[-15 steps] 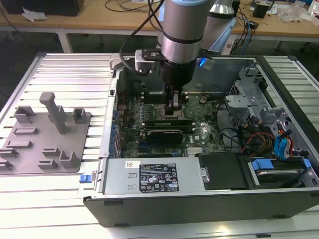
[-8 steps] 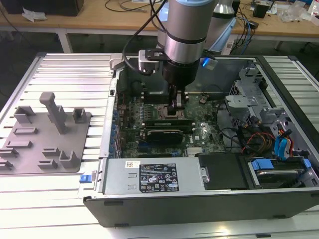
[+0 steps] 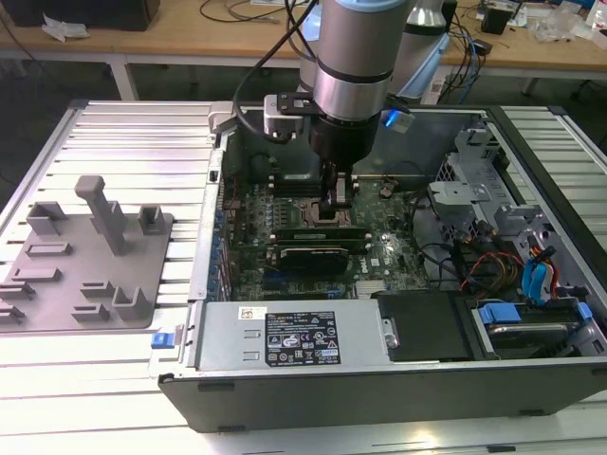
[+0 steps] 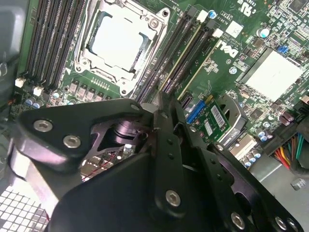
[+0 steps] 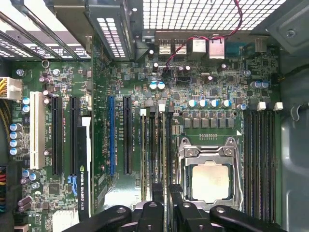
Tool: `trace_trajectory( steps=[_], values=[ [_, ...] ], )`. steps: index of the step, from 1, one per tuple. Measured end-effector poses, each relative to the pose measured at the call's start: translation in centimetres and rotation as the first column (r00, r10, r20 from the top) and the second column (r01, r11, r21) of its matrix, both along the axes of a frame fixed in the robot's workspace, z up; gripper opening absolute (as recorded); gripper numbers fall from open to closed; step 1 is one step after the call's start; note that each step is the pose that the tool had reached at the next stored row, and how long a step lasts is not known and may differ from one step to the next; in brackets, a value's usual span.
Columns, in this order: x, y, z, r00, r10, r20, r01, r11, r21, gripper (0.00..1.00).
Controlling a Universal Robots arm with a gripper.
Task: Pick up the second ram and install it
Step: 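Press down the second ram until it locks into place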
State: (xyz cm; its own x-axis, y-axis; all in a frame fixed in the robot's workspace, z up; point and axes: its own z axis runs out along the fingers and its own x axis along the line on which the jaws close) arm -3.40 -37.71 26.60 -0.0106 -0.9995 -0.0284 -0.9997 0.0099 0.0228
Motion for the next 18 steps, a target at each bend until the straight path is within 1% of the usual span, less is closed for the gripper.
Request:
trace_trajectory(
  steps=[1,4,6,9,10,12,15,17,18],
  values=[
    [0.0,0.0,0.0,1.0,0.0,0.0,0.0,1.0,0.0,0.08],
    [0.1,0.0,0.0,1.0,0.0,0.0,0.0,1.0,0.0,0.08],
    [0.4,0.01,-0.01,1.0,0.0,0.0001,0.0,1.0,0.0,0.08],
    [1.4,0.0,-0.02,1.0,0.0,0.0,0.0,1.0,0.0,0.08],
    [2.2,0.0,-0.02,1.0,0.0,0.0,0.0,1.0,0.0,0.08],
    [3.2,0.0,-0.03,1.0,0.0,0.0,0.0,1.0,0.0,0.08],
    [4.1,0.01,-0.05,1.0,0.0,0.0,0.0,1.0,0.0001,0.08],
    [4.5,0.0,-0.04,1.0,0.0,0.0,0.0,1.0,0.0,0.08],
    [4.8,0.0,-0.04,1.0,0.0,0.0,0.0,1.0,0.0,0.08]
  ],
)
